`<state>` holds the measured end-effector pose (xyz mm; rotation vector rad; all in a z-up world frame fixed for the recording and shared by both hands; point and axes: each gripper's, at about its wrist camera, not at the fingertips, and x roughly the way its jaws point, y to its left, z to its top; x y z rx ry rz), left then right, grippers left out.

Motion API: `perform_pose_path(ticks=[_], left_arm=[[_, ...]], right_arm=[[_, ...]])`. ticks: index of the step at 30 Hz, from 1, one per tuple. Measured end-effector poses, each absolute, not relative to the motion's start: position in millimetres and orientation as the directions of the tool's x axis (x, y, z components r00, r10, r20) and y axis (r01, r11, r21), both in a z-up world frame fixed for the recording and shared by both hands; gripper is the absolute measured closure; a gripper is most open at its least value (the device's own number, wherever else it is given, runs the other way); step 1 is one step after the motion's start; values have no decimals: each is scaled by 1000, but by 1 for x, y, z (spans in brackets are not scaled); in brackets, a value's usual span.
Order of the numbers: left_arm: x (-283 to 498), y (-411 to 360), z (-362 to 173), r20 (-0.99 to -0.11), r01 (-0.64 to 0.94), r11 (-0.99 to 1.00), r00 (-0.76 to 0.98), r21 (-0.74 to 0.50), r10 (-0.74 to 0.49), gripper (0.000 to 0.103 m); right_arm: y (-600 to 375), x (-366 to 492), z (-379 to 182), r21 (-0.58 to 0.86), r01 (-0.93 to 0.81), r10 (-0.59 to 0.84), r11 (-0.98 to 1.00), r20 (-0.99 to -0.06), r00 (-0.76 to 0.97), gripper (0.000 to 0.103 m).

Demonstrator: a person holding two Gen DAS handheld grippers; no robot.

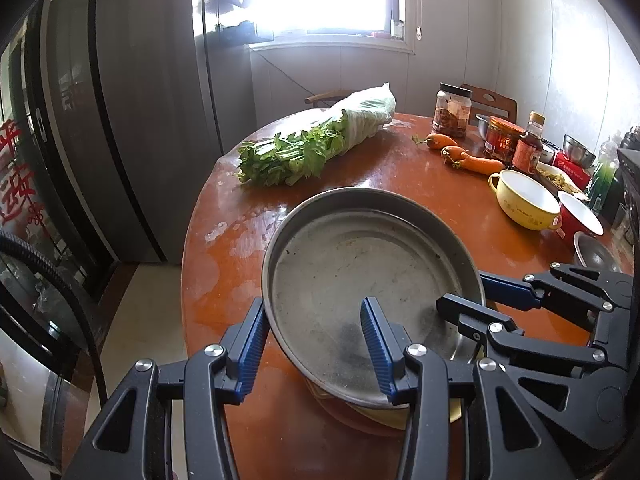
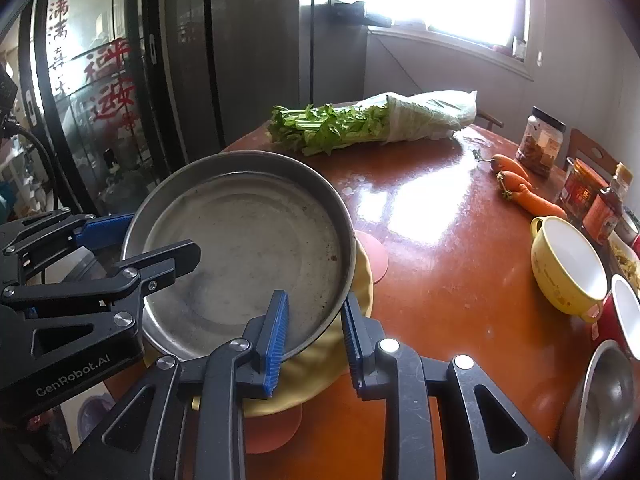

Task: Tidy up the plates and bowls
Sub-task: 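Lower the steel plate onto the yellow shell plate with the left gripper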

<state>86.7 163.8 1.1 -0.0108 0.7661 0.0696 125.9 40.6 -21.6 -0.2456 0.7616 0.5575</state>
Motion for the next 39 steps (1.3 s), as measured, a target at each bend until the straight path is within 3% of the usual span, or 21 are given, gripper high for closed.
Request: perform_pose_path(ticks=[14, 39], left_arm=[[78, 168, 4, -698, -65, 998, 714, 7, 51, 56], [83, 165, 0, -714, -58, 998, 699, -5, 37, 54]], right_arm=[[40, 116, -18, -7, -582, 399, 813, -723, 565, 73], [35, 100, -10, -62, -594, 371, 802, -728, 577, 62]])
